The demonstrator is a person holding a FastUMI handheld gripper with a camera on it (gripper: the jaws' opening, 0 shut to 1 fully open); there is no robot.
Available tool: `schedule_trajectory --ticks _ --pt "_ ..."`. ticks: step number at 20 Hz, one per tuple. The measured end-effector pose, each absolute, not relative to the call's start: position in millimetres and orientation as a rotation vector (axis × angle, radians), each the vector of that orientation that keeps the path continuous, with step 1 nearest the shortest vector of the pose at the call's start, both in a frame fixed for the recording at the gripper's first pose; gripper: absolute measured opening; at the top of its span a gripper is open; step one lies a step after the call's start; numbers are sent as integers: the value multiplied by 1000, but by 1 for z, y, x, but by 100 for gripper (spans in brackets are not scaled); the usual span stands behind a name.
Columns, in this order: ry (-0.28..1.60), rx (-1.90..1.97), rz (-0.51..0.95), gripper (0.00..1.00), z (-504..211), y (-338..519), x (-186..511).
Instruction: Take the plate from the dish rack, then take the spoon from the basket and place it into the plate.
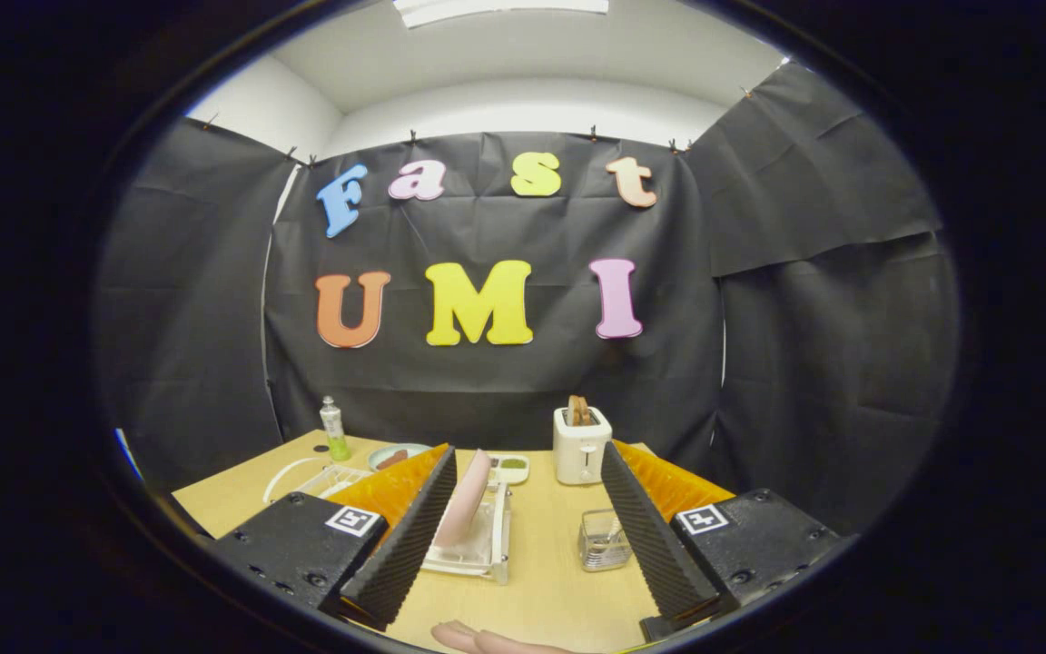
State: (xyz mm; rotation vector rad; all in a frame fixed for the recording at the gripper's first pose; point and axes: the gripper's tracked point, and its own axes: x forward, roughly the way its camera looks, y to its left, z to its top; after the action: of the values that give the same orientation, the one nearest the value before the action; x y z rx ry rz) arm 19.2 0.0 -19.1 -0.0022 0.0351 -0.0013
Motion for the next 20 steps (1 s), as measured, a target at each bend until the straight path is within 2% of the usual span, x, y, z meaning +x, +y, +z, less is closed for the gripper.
schedule_trajectory --ticks 6,10,20 --pt "141 48 14 100 -22 11 48" --pt "315 78 50 100 -31 31 87" --pt "671 -27 33 100 -52 59 178"
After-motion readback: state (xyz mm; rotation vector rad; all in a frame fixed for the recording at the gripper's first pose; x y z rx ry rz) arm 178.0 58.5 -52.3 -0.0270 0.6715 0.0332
